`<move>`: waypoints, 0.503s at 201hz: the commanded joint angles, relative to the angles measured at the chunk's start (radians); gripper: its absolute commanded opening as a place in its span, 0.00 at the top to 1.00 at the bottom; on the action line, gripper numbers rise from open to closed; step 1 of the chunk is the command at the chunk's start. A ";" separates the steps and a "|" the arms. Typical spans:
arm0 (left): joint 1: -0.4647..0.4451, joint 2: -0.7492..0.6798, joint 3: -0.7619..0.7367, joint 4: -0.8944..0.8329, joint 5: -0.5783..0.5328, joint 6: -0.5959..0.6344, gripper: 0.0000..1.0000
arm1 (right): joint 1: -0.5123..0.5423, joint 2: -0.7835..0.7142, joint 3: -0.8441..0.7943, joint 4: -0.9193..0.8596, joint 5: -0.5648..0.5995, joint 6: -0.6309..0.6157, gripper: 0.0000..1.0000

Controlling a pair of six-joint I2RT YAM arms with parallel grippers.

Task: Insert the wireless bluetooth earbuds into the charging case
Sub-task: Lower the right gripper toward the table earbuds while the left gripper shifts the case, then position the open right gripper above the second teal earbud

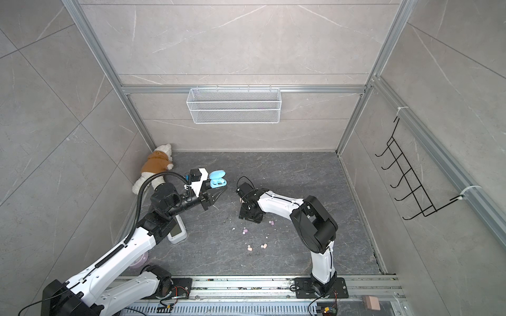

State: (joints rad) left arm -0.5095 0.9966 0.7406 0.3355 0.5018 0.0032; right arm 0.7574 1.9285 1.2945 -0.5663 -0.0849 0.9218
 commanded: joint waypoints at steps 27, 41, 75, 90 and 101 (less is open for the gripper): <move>0.006 -0.017 0.009 0.019 0.003 0.026 0.86 | 0.015 0.047 0.041 0.036 -0.039 0.040 0.44; 0.007 -0.018 0.009 0.016 0.002 0.026 0.86 | 0.016 0.057 0.045 0.041 -0.036 0.040 0.44; 0.006 -0.021 0.007 0.017 0.002 0.025 0.86 | 0.014 0.079 0.073 0.065 -0.023 0.026 0.44; 0.008 -0.021 0.009 0.014 0.002 0.026 0.86 | 0.014 0.090 0.090 0.072 -0.021 0.021 0.44; 0.007 -0.021 0.011 0.012 0.003 0.026 0.86 | 0.013 0.099 0.103 0.075 -0.022 0.018 0.44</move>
State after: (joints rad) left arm -0.5095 0.9962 0.7406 0.3206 0.5022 0.0036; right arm 0.7666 1.9915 1.3579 -0.5114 -0.1165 0.9466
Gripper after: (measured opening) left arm 0.422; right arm 0.564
